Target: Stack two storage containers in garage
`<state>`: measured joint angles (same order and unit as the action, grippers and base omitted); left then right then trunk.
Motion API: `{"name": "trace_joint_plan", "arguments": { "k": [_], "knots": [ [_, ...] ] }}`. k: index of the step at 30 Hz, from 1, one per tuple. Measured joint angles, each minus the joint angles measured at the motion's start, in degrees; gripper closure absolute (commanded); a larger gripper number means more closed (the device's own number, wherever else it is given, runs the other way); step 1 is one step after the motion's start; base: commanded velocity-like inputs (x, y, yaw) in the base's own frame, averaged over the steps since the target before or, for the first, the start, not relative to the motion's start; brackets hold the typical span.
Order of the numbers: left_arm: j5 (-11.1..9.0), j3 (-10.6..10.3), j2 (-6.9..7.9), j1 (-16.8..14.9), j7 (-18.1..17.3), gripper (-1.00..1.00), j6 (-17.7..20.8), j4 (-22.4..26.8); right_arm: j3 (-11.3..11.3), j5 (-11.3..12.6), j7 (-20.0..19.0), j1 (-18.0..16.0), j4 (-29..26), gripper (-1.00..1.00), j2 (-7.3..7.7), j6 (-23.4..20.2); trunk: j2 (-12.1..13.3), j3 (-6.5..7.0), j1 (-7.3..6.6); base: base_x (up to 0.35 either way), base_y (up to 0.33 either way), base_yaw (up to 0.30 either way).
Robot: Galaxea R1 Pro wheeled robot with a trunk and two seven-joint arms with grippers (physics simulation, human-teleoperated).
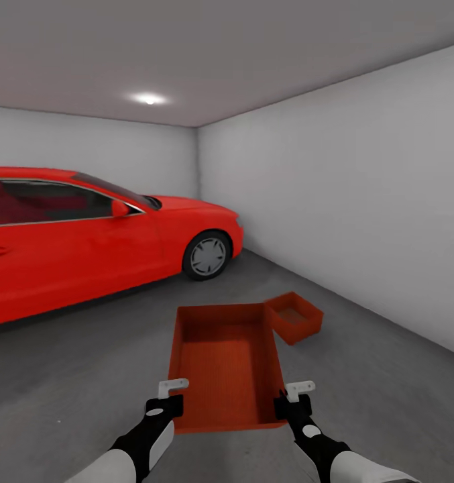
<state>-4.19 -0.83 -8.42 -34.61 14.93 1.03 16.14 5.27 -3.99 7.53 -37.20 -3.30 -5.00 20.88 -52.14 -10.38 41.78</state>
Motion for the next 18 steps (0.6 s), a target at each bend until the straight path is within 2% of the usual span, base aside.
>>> {"name": "trace_joint_plan", "arguments": {
  "k": [18],
  "knots": [
    [0.0,0.0,0.00,0.0,0.0,1.00,0.0,0.0,0.0,0.0,0.0,0.0,0.0,1.00,0.00,0.0,0.0,0.00,0.00,0.298,0.224,-0.285]
  ]
}}
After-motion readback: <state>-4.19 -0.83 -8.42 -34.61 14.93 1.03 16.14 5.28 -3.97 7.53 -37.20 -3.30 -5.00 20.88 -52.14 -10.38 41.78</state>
